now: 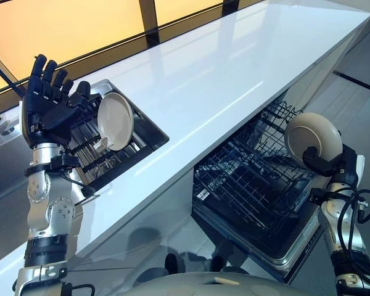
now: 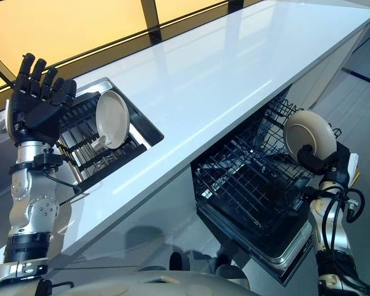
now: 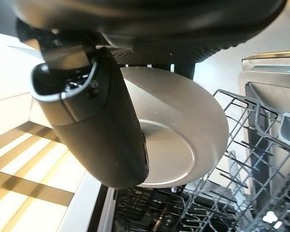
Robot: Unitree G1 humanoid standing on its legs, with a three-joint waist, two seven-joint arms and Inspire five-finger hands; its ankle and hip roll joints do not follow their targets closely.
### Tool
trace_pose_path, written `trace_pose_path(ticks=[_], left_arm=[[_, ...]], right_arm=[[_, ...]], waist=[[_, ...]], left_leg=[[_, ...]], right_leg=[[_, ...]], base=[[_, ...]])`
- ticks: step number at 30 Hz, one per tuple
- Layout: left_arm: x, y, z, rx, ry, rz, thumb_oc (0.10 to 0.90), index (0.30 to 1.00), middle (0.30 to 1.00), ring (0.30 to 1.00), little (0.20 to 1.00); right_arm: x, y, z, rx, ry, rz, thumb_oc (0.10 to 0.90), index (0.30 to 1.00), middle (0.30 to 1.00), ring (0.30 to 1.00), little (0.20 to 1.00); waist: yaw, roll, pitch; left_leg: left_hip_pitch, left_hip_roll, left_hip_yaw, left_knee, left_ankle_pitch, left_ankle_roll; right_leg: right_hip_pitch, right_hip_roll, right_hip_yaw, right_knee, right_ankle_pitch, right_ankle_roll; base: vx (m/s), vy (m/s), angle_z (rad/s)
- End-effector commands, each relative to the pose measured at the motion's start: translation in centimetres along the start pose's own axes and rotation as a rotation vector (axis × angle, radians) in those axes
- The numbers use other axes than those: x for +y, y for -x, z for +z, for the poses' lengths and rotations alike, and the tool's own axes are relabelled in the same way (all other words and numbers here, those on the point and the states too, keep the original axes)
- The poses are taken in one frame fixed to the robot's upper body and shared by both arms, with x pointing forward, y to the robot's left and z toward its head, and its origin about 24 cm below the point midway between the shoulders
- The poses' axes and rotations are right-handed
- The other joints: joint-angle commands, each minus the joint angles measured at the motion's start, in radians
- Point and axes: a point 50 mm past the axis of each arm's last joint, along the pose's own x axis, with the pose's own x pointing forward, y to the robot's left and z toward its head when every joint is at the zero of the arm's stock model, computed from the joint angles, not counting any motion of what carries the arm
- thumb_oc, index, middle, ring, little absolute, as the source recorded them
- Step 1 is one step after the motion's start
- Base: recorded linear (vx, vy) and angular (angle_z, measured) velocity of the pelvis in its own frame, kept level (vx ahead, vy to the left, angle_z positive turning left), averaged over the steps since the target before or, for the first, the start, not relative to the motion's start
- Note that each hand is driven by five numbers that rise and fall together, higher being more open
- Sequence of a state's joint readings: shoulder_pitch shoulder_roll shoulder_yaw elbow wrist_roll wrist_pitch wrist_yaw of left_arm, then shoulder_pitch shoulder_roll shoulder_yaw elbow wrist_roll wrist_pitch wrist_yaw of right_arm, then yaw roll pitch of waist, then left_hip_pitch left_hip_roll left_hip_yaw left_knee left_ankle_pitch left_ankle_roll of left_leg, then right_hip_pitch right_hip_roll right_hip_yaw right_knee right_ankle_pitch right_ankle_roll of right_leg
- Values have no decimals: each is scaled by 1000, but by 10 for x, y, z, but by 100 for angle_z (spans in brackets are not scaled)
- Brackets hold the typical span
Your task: Pick up plates and place into dishwasher.
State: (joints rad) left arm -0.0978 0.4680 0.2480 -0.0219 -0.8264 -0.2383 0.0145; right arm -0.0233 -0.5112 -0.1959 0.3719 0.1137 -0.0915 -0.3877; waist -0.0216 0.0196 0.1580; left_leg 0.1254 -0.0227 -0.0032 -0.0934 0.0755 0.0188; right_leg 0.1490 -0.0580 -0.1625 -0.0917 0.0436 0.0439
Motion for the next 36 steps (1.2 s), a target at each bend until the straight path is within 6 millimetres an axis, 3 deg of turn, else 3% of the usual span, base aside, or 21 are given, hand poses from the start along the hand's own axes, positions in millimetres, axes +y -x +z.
trace_pose_path(ticks=[1, 13, 23, 35, 36], left_arm=[[-12, -18, 41, -156, -91, -133, 800, 900, 900, 900, 900], [-16, -24, 46, -130, -129, -192, 800, 900, 900, 900, 900], [-31, -36, 56, -158, -106, -263, 800, 900, 900, 900, 900], [-53, -51, 61, -190, -69, -332, 800, 900, 900, 900, 900], [-55, -53, 62, -194, -67, -337, 800, 900, 900, 900, 900]], right_arm=[[-23, -33, 64, -271, 74, -109, 100, 300, 300, 300, 200], [-37, -63, 63, -124, 252, -196, 100, 300, 300, 300, 200], [-18, -83, 90, -111, 334, -189, 100, 300, 300, 300, 200], [-2, -95, 106, -93, 408, -109, 100, 300, 300, 300, 200], [0, -95, 106, -86, 415, -100, 169, 359, 359, 359, 269]], waist=[[23, 12, -59], [67, 35, 1], [81, 51, 116], [67, 62, 200], [66, 63, 207]], left_leg=[[52, -49, -11, 6, -140, 22], [22, -48, -45, 12, -120, 11], [-79, -36, -40, 46, -93, -1], [-154, -19, 1, 98, -88, -13], [-159, -17, 4, 101, -87, -15]], right_leg=[[-10, 57, -26, 125, -143, -3], [-37, 54, -57, 156, -158, -18], [-116, 68, -45, 173, -150, -46], [-174, 79, -22, 187, -138, -60], [-178, 80, -21, 189, -136, -61]], base=[[85, -60, 15], [52, -63, 14], [-90, -91, 11], [-84, -69, -9], [-89, -54, -28]])
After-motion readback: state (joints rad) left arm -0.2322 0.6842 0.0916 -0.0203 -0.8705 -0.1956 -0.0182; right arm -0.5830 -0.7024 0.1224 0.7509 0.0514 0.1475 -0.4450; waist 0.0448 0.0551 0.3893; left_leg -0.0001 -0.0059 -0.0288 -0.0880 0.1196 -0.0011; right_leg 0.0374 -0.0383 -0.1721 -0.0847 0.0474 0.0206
